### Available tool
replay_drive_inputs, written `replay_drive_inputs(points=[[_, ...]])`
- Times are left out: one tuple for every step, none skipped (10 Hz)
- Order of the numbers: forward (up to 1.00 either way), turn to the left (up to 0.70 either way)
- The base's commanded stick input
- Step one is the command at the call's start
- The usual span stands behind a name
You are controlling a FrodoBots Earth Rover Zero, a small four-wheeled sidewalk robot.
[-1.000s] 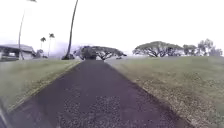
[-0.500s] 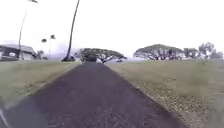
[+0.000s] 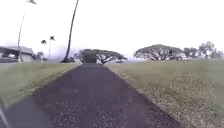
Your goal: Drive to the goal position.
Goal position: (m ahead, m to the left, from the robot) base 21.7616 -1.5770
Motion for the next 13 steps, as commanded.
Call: replay_drive_inputs(points=[[0.7,0.0],[0.7,0.0],[0.7,0.0],[0.7,0.0],[0.7,0.0],[0.7,0.0],[0.7,0.0],[0.7,0.0],[0.7,0.0],[0.7,0.0],[0.63,0.0],[0.5,0.0],[0.5,0.0]])
